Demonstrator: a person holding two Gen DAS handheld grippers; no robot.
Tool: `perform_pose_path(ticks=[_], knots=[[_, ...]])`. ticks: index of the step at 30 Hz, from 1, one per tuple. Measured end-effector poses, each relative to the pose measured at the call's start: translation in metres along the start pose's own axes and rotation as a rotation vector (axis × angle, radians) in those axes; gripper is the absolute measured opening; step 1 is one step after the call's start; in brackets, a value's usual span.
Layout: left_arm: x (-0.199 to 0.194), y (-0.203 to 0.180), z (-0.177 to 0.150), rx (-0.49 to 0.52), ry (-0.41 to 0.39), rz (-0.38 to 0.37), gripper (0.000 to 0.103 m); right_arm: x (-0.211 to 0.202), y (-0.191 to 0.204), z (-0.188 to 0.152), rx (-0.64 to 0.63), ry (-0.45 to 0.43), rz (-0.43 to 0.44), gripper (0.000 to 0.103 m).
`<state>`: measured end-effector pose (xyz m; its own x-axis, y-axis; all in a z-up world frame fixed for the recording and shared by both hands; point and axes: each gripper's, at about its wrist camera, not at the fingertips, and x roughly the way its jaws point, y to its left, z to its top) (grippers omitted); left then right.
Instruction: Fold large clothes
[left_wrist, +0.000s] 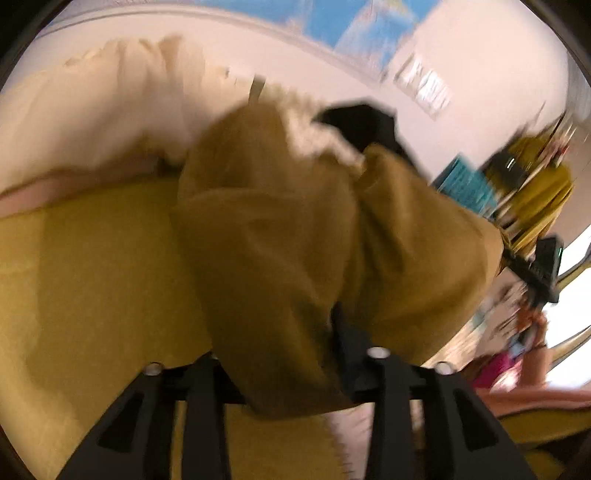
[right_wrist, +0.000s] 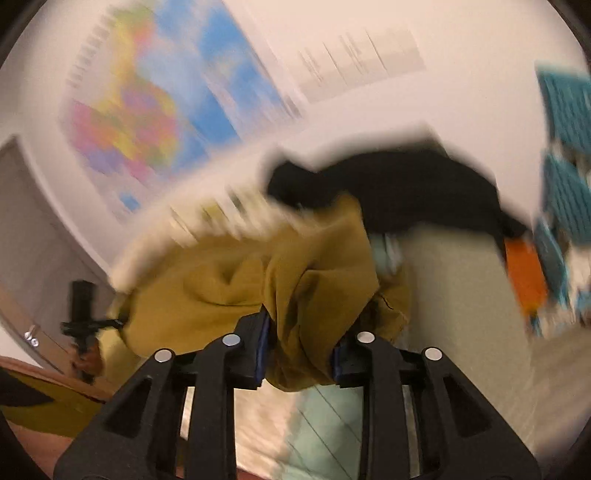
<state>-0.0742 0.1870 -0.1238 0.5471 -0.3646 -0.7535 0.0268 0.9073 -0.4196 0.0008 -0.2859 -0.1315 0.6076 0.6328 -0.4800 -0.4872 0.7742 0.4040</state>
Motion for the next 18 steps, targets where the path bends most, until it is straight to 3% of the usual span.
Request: perform_pose_path(ticks=[1, 2, 4, 6, 8, 11, 14, 18], knots=[[-0.003, 0.000, -0.001, 0.009, -0.002, 0.036, 0.062, 0.012, -0.010, -0.009, 0.028, 0.048, -0.052, 0.038], [-0.008, 0.000, 0.001, 0.019, -0.014, 0.050, 0.063, 0.016, -0.017, -0.015, 0.059, 0.070, -0.083, 0.059], [-0.034, -0.005, 0.005, 0.061, -0.086, 0.078, 0.064, 0.007, -0.025, -0.016, 0.117, 0.042, -0.073, 0.063], [-0.060, -0.017, 0.012, 0.125, -0.176, 0.157, 0.067, -0.010, -0.014, -0.009, 0.076, -0.017, -0.145, 0.080], [-0.074, -0.026, 0.019, 0.164, -0.225, 0.208, 0.071, -0.027, 0.005, 0.002, 0.016, -0.093, -0.203, 0.085], [-0.071, -0.045, 0.037, 0.243, -0.242, 0.301, 0.072, -0.029, 0.034, 0.016, -0.068, -0.144, -0.177, 0.085], [-0.045, -0.060, 0.051, 0.296, -0.201, 0.344, 0.072, -0.021, 0.050, 0.022, -0.124, -0.147, -0.148, 0.085], [-0.014, -0.067, 0.053, 0.334, -0.152, 0.377, 0.072, 0.013, 0.062, 0.024, -0.175, -0.085, -0.137, 0.085]])
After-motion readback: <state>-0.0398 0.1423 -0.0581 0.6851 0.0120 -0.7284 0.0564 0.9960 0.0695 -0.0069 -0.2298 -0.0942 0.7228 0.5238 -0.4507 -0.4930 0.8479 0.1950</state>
